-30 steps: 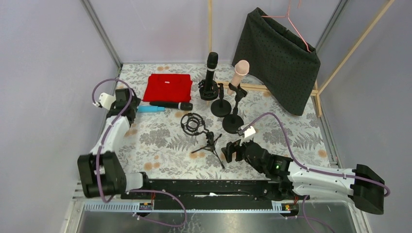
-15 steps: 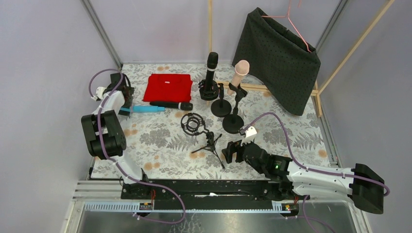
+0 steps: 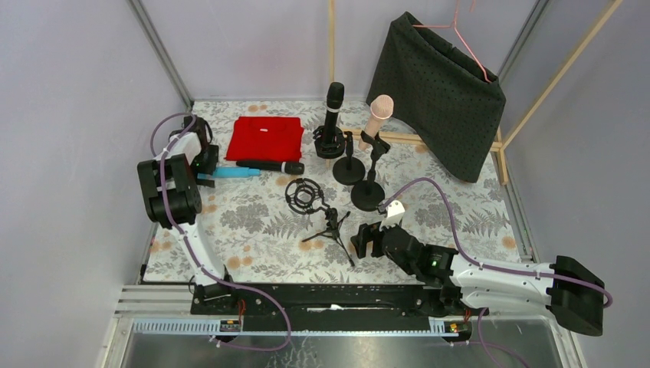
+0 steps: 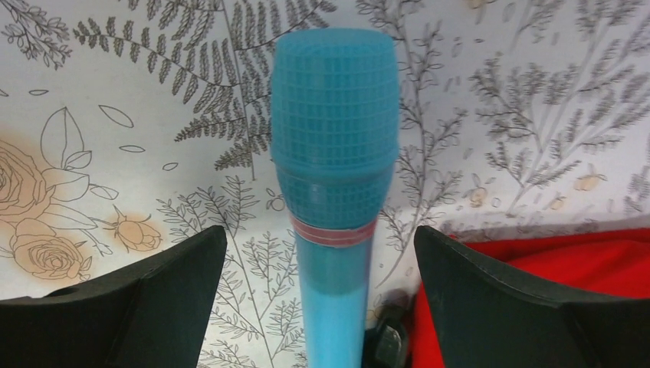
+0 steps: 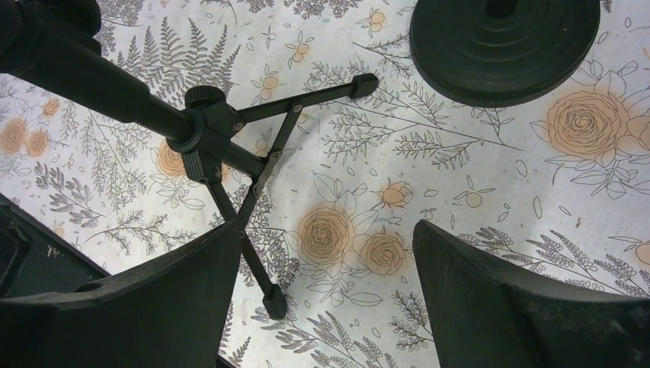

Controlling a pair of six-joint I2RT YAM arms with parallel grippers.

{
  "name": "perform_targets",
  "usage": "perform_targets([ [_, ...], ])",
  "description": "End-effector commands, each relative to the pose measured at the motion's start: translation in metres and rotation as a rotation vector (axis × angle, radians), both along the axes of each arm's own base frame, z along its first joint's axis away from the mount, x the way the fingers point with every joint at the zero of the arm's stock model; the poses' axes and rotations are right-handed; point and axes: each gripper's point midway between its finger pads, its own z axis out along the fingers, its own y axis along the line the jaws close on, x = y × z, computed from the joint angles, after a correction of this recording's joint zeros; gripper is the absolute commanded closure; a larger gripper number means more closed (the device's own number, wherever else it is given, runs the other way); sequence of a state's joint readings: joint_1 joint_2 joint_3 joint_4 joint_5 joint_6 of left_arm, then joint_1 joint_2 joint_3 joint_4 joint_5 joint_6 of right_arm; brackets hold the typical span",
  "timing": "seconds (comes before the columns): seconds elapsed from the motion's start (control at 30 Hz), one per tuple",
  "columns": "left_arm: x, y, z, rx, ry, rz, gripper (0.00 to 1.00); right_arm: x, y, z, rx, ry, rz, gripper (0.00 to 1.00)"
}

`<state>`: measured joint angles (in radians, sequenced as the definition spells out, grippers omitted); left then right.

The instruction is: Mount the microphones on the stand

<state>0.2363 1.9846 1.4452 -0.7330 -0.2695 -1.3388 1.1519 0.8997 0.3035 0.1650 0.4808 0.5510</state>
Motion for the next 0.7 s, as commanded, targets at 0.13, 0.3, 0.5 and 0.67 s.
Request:
perform_targets([
  [0.13, 0.006, -0.005, -0.008, -0.053, 0.018, 0.036, 0.18, 0.005, -0.004, 0.006, 0.019, -0.017, -0.052, 0.11],
  [0.3, 0.009, -0.005, -0.012, -0.053, 0.020, 0.025, 0.28, 0.005, -0.007, 0.005, 0.015, -0.017, -0.058, 0.11],
  [0.5, 0.006, -0.009, -0.019, -0.067, 0.003, 0.004, 0.46, 0.005, -0.010, 0.006, 0.014, -0.021, -0.065, 0.11],
  [0.67, -0.002, -0.012, -0.023, -0.069, -0.014, -0.009, 0.59, 0.005, -0.012, 0.007, 0.016, -0.024, -0.071, 0.11],
])
